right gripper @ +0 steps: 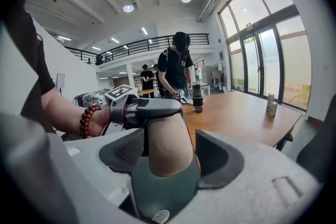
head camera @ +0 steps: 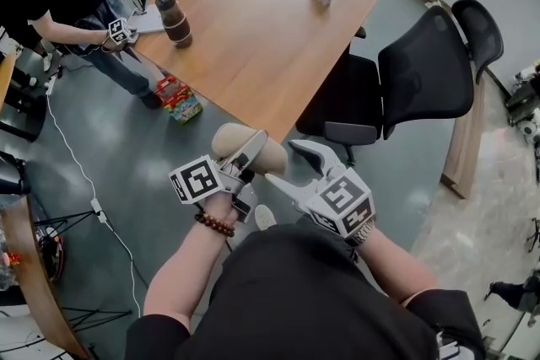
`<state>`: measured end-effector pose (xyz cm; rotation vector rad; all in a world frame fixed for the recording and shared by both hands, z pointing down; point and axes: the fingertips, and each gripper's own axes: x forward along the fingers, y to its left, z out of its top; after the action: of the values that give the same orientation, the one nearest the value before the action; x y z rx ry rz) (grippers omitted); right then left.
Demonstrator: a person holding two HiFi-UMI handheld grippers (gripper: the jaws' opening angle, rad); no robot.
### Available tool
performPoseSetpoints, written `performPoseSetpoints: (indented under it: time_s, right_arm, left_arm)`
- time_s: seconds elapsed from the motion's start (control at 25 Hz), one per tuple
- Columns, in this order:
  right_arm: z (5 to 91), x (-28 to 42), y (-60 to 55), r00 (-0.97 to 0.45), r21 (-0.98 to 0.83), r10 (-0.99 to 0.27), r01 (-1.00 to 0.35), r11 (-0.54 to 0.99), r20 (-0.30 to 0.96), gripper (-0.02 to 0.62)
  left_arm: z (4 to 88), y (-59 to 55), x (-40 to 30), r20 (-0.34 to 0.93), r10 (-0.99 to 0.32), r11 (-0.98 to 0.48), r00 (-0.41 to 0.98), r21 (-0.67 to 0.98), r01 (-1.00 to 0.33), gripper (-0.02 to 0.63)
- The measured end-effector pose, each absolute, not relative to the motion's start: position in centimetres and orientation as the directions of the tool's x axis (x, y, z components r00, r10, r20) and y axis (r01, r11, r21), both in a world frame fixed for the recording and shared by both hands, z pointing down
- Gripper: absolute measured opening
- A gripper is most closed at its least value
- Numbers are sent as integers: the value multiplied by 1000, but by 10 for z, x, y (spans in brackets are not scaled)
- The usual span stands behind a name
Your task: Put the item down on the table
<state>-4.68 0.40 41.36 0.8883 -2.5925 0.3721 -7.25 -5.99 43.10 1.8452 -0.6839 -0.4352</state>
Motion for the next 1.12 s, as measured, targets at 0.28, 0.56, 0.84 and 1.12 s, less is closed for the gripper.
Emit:
performPoseSetpoints:
  time_s: [0.28,0.56,0.84,1.12]
  right_arm:
    - [432,-64,-11,-716,-71,-478,-589,805,509,347]
    - [443,-62,-30,-735,-97,-428,-552,828,526,353]
    - [459,-50,-59,-745,-110,-389,-522,846,543,353]
    - [467,-36,-94,-770,-160,-339,-489,857,540,350]
  left_arm:
    - [429,-71,-75,0,-625,-249,781,948,-198,382]
    - [421,-85,-57,-52,-604,-226,795,968,-109,382]
    - [432,-113,-43,-17,-612,-224,791,963,-152,382]
    - [446,-149,-30,38,-625,-188,780,962,-198,388]
